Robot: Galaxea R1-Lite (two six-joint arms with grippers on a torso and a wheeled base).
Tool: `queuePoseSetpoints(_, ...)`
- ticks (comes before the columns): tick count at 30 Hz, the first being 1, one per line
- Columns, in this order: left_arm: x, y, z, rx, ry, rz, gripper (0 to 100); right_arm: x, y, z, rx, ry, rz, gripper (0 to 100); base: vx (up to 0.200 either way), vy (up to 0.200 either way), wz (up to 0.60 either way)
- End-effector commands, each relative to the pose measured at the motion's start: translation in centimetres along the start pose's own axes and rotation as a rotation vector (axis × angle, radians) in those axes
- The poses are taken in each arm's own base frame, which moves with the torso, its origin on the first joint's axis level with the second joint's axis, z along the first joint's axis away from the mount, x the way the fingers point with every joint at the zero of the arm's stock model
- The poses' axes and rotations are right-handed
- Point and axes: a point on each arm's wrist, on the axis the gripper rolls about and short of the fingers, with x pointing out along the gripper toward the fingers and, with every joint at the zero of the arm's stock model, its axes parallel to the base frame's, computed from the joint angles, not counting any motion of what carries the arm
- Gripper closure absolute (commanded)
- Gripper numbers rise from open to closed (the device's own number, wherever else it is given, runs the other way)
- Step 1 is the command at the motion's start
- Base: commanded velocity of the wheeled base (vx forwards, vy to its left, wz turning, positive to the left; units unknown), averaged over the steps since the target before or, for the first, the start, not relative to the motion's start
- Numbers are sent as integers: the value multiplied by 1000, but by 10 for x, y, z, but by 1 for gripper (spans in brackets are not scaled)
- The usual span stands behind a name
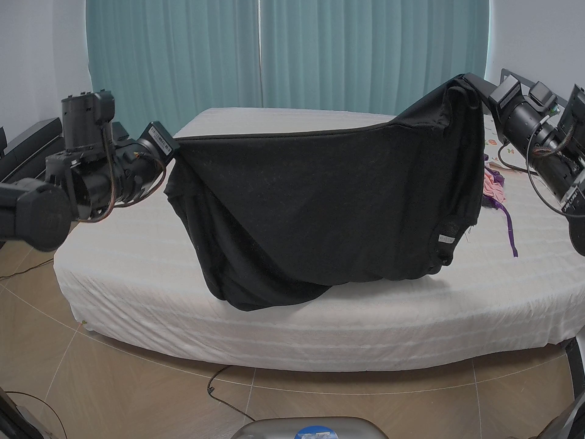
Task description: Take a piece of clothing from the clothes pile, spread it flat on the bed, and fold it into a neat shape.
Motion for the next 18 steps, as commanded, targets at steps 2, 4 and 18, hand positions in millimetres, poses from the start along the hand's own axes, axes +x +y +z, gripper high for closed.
queuePoseSetpoints(2,54,7,-5,2,43,65,100,40,-38,-18,-7,41,-91,100,200,0,0)
queuePoseSetpoints(4,68,10,-10,3,50,71,100,53,-53,-29,-6,54,-114,100,200,0,0)
queuePoseSetpoints(18,130,22,-28,6,59,75,100,96,-111,-80,-19,100,-196,100,200,0,0)
